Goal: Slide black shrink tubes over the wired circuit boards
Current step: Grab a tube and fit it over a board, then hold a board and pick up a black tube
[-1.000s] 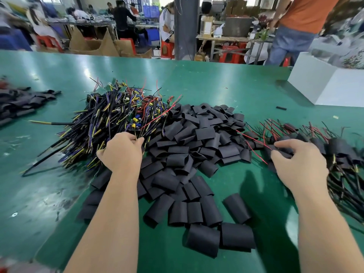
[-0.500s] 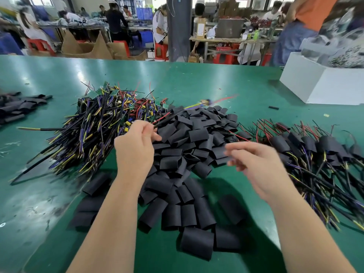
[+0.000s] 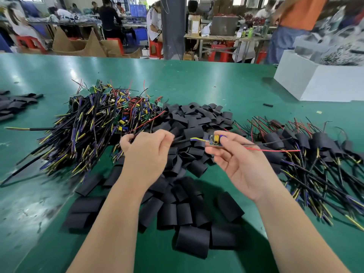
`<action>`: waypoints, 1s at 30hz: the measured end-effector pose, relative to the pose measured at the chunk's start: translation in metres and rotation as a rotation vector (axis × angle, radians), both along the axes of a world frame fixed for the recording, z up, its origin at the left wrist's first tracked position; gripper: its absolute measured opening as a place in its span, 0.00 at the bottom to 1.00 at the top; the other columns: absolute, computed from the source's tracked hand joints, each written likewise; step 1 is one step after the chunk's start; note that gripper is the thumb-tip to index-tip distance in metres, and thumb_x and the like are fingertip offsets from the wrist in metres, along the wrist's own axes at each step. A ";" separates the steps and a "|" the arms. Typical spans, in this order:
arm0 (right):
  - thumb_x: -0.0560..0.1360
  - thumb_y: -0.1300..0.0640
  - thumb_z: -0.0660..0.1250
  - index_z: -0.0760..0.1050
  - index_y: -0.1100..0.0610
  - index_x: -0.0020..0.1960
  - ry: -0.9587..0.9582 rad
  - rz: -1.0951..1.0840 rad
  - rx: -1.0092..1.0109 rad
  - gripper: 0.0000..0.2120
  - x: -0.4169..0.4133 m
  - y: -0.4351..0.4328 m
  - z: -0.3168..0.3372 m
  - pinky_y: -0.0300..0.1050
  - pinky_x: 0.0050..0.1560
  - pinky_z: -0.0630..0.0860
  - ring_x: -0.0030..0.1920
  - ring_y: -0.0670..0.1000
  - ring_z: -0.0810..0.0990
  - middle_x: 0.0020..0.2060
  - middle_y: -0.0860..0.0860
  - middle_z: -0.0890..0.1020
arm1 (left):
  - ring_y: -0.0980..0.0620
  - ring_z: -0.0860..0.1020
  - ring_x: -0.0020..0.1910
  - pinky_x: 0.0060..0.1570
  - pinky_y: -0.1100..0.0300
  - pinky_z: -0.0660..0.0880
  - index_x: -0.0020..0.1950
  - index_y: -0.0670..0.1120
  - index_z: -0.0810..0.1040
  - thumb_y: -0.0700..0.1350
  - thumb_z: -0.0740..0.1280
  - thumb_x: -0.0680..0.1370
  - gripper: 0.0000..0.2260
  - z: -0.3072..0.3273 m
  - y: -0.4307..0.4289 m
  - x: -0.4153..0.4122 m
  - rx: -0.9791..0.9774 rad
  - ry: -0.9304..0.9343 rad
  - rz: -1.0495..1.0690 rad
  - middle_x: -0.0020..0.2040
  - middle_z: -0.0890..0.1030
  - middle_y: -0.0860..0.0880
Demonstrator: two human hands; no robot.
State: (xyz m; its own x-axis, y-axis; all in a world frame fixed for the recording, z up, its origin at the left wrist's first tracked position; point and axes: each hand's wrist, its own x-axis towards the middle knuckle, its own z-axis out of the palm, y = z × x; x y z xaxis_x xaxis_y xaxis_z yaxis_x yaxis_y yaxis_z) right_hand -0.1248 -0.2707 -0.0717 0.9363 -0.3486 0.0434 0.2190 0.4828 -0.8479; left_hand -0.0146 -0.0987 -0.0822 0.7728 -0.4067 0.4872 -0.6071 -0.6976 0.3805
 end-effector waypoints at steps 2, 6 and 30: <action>0.68 0.61 0.68 0.79 0.61 0.51 0.012 0.028 -0.032 0.12 0.002 0.007 -0.002 0.36 0.35 0.79 0.40 0.52 0.86 0.38 0.55 0.85 | 0.61 0.74 0.43 0.56 0.55 0.61 0.53 0.57 0.81 0.53 0.53 0.82 0.16 0.003 -0.007 -0.009 -0.097 -0.013 -0.196 0.41 0.80 0.61; 0.68 0.63 0.68 0.77 0.61 0.54 0.003 0.057 -0.056 0.15 0.001 0.013 -0.005 0.37 0.37 0.79 0.41 0.52 0.85 0.42 0.56 0.85 | 0.55 0.79 0.44 0.46 0.59 0.74 0.54 0.45 0.83 0.45 0.63 0.78 0.11 0.004 -0.017 -0.018 -0.205 0.021 -0.455 0.43 0.82 0.52; 0.69 0.60 0.73 0.75 0.50 0.50 0.461 -0.173 -1.458 0.13 -0.015 -0.009 -0.014 0.37 0.40 0.70 0.44 0.48 0.78 0.42 0.46 0.80 | 0.47 0.78 0.40 0.46 0.48 0.66 0.45 0.47 0.82 0.42 0.61 0.77 0.10 0.000 -0.006 -0.004 -0.180 -0.059 -0.094 0.37 0.80 0.52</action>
